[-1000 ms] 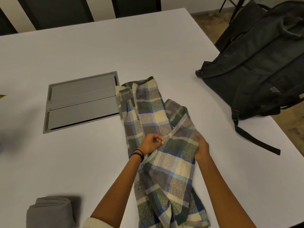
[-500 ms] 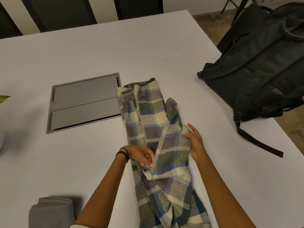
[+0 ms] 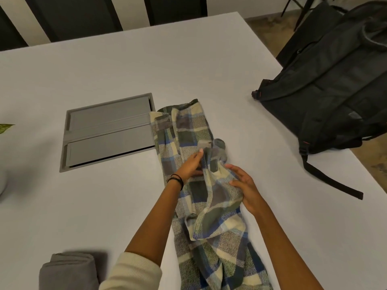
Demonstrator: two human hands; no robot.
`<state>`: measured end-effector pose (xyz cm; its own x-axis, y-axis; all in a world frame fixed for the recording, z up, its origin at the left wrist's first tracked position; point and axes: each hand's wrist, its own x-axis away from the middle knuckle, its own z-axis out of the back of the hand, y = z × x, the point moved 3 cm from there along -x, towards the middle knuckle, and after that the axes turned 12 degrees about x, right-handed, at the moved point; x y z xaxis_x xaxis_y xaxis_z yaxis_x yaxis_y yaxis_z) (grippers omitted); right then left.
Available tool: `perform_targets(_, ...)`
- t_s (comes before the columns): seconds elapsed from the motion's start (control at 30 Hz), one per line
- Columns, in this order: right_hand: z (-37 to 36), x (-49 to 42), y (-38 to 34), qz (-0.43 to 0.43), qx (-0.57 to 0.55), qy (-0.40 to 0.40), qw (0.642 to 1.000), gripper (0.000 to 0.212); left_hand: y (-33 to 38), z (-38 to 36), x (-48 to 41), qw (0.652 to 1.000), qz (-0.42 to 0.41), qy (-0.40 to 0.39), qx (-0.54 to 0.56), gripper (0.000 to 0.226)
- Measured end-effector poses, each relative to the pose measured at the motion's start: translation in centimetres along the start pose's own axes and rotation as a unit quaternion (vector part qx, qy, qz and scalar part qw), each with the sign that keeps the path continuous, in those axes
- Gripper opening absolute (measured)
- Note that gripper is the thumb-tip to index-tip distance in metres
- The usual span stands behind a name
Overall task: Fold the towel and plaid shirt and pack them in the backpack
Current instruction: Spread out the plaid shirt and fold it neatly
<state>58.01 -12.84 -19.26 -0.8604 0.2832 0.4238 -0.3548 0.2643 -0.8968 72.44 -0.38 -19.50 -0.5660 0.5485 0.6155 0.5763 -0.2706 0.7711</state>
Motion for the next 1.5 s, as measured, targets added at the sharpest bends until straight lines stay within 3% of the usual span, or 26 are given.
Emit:
perform_targets(0.1,-0.4,0.3,0.2,-0.011,0.012,-0.050,0.999,0.044,0.0,0.1,-0.3,0.985,-0.002,0.022,0.171,0.040)
perform_targets(0.23,-0.8,0.5,0.1,-0.012,0.007,-0.091,0.996,0.041,-0.1,0.5,-0.1,0.973,-0.020,0.077,0.215,0.042)
perform_targets(0.33,-1.0,-0.1,-0.1,-0.005,0.035,-0.044,0.998,0.022,0.6,1.1,0.8,0.968,-0.038,0.091,0.233,0.048)
perform_targets(0.47,-1.7,-1.6,-0.7,-0.044,0.098,0.064,0.992,0.012,1.5,2.4,1.9,0.962,-0.092,0.078,0.247,0.051)
perform_targets(0.67,-5.1,-4.7,-4.2,0.001,0.033,0.003,0.999,0.043,2.4,3.8,2.5,0.970,-0.141,0.064,0.187,0.040)
perform_targets(0.8,-6.8,-6.5,-7.1,0.071,0.128,0.038,0.988,0.047,3.6,4.7,2.8,0.965,-0.171,0.098,0.174,0.041)
perform_targets(1.03,-7.2,-10.8,-10.4,0.133,0.223,0.063,0.964,0.053,7.2,6.4,0.9,0.959,-0.254,0.113,0.057,0.042)
perform_targets(1.23,-6.3,-14.4,-8.8,0.056,0.421,0.020,0.905,0.064,5.3,8.7,-2.2,0.970,-0.159,0.165,-0.079,0.075)
perform_targets(1.37,-4.7,-13.4,-6.5,0.034,0.418,0.023,0.908,0.057,1.5,9.1,-1.6,0.980,-0.095,0.158,-0.077,0.066)
perform_targets(1.5,-3.5,-11.3,-3.6,0.024,0.411,0.036,0.911,0.052,-1.2,8.7,-0.1,0.981,-0.093,0.155,-0.065,0.052)
